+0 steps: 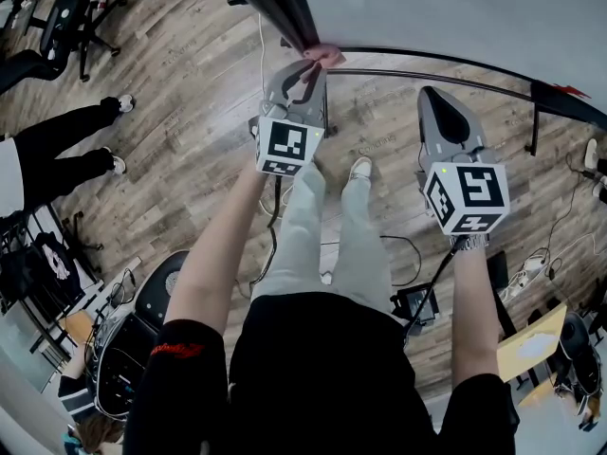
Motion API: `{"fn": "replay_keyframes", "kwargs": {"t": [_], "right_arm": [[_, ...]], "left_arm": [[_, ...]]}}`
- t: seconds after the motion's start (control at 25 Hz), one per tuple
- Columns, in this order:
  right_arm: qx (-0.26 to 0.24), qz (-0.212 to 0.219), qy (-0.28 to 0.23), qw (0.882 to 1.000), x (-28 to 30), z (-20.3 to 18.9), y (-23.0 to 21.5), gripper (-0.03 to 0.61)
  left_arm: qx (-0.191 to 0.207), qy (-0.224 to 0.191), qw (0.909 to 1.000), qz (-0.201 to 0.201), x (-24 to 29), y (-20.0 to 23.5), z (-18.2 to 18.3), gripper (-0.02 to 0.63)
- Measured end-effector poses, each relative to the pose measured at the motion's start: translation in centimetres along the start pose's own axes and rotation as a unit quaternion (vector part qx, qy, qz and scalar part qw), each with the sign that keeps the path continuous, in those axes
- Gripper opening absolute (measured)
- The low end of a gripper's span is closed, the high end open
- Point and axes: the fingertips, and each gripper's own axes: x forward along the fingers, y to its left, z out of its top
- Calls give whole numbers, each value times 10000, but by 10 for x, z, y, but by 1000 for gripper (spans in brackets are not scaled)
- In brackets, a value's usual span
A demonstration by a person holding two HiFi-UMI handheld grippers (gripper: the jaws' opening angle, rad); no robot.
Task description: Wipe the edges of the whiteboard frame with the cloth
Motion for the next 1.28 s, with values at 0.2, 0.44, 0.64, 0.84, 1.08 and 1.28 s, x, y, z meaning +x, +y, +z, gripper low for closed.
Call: {"fn": "replay_keyframes", "kwargs": {"t": [0.2,0.44,0.64,0.84,1.08,1.28], "right_arm": [[13,24,-25,10000,-1,3,4,2],[-35,35,-53,10000,-7,11,7,2],[-50,56,-105,9999,-10,19,11,2],[-76,80,-104,9999,-17,24,19,2],[-16,7,-229,9997,-31,39,22,2],[-18,-74,-342,9994,-50,49,24,2]], "left_arm": [[-190,-134,9997,-26,-9,-7,7,21],[-339,-185,9992,-110,-26,-15,14,21],[-464,-295,9984,-150,-40,-18,26,21],[-655,-459,9966,-176,-59,-21,44,21],[-805,-664,9945,-73,-90,-16,66,21],[-932,-938,9912,105,-117,-5,97,21]]}}
